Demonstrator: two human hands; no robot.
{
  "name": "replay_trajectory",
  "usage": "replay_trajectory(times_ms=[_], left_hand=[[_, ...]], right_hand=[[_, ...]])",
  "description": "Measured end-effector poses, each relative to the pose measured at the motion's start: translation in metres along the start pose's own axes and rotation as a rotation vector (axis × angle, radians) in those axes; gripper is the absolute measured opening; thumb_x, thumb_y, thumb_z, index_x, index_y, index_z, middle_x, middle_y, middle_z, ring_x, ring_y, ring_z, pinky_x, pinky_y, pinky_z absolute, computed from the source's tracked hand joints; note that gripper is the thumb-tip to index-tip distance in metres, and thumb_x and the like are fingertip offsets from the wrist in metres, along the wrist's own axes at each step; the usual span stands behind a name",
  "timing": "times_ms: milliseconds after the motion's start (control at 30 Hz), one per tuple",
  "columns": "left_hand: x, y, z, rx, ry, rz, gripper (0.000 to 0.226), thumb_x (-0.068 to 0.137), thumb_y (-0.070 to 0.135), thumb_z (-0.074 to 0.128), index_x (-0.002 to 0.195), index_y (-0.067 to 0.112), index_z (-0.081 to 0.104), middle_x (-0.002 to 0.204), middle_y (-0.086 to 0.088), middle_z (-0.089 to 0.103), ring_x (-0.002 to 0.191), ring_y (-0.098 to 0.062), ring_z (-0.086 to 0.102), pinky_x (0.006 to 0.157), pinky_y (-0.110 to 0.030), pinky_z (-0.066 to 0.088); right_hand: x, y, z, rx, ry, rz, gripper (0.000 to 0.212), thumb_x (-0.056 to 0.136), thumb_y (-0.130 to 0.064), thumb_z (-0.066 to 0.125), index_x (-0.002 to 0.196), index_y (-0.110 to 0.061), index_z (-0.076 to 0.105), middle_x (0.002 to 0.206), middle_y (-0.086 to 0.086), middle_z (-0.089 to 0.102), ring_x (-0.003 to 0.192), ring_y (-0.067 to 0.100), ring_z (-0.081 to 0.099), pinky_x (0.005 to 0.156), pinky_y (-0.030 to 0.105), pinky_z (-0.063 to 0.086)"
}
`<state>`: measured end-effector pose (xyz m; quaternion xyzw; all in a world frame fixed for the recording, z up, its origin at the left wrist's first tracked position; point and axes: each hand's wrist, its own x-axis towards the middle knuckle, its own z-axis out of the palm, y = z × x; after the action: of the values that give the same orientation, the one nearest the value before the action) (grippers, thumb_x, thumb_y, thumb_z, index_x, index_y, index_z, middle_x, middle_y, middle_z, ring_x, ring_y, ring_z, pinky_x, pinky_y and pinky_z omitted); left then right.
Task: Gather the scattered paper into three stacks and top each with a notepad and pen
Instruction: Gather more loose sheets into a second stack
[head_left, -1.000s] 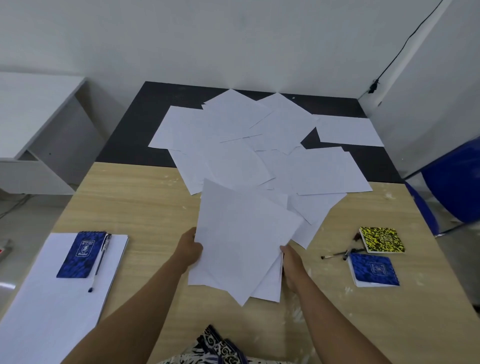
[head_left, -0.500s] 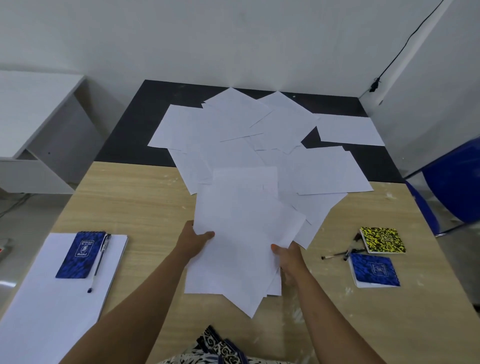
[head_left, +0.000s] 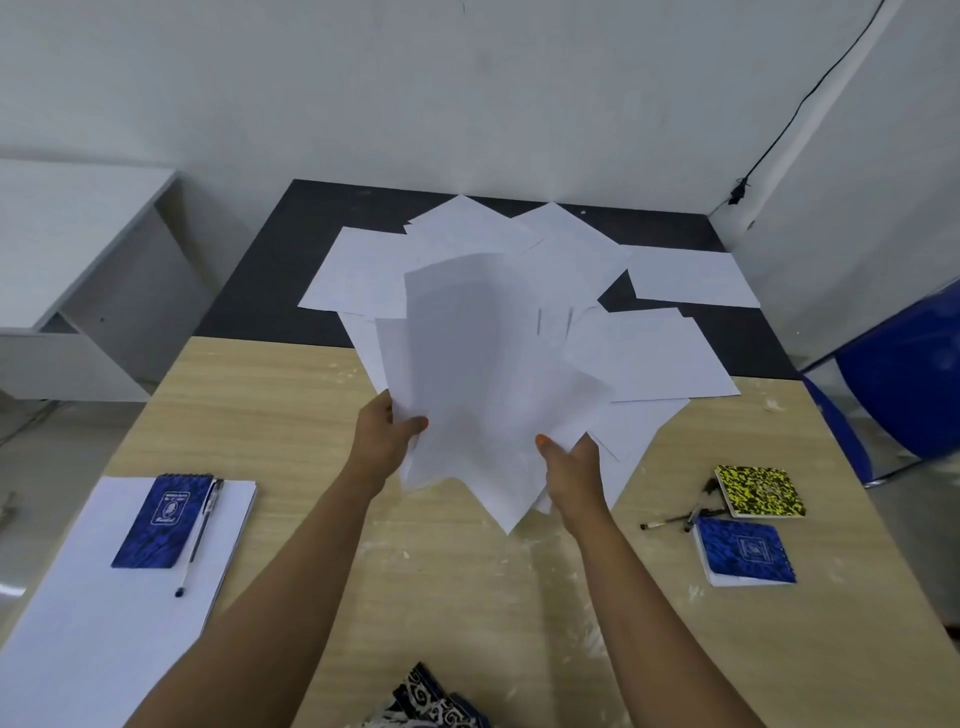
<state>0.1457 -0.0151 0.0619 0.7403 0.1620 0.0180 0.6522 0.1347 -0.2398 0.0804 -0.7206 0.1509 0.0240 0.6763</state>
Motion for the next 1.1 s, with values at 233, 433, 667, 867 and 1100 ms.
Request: replay_trajectory(times_ms=[233, 433, 667, 867, 1100], left_hand=[[-0.011, 0.000, 0.001, -0.097, 0.112, 0.056, 0.051, 0.067, 0.019, 0.074, 0.115, 0.010, 0.058, 0.110, -0.003, 0.068, 0.098, -0.022, 0.066, 0.081, -0.040, 0.055], [-0.017, -0.001, 0.003, -0.093, 0.137, 0.071, 0.044, 0.068, 0.024, 0.073, 0.108, 0.015, 0.058, 0.106, 0.000, 0.067, 0.098, -0.021, 0.064, 0.085, -0.044, 0.054], [-0.018, 0.000, 0.004, -0.049, 0.089, 0.110, 0.045, 0.077, 0.024, 0.071, 0.119, 0.014, 0.057, 0.112, 0.001, 0.065, 0.101, -0.016, 0.062, 0.083, -0.036, 0.053], [-0.019, 0.006, 0.008, -0.085, 0.093, 0.103, 0.040, 0.073, 0.025, 0.062, 0.112, 0.015, 0.054, 0.106, -0.001, 0.063, 0.094, -0.017, 0.061, 0.072, -0.027, 0.048], [-0.020, -0.003, 0.011, -0.060, 0.054, 0.072, 0.034, 0.085, 0.019, 0.066, 0.116, 0.013, 0.054, 0.110, 0.001, 0.062, 0.099, -0.017, 0.061, 0.071, -0.022, 0.047]], right_hand=[[-0.010, 0.002, 0.002, -0.006, 0.026, -0.100, 0.028, 0.088, 0.000, 0.059, 0.097, -0.026, 0.058, 0.091, -0.009, 0.065, 0.084, 0.007, 0.060, 0.075, 0.021, 0.046], [-0.013, 0.002, 0.006, -0.006, 0.036, -0.081, 0.035, 0.086, -0.004, 0.061, 0.118, -0.016, 0.056, 0.107, -0.001, 0.064, 0.098, 0.014, 0.061, 0.085, 0.029, 0.048], [-0.016, -0.004, 0.007, 0.085, -0.024, -0.027, 0.031, 0.086, 0.000, 0.057, 0.111, -0.017, 0.057, 0.098, -0.002, 0.063, 0.091, 0.014, 0.061, 0.070, 0.024, 0.046], [-0.017, -0.004, 0.007, 0.139, -0.045, -0.042, 0.020, 0.082, 0.000, 0.055, 0.095, -0.015, 0.059, 0.089, 0.001, 0.061, 0.083, 0.018, 0.058, 0.070, 0.027, 0.045], [-0.018, 0.006, 0.011, 0.098, -0.104, -0.053, 0.029, 0.084, 0.003, 0.052, 0.105, -0.017, 0.056, 0.101, 0.000, 0.064, 0.092, 0.015, 0.060, 0.079, 0.023, 0.048]])
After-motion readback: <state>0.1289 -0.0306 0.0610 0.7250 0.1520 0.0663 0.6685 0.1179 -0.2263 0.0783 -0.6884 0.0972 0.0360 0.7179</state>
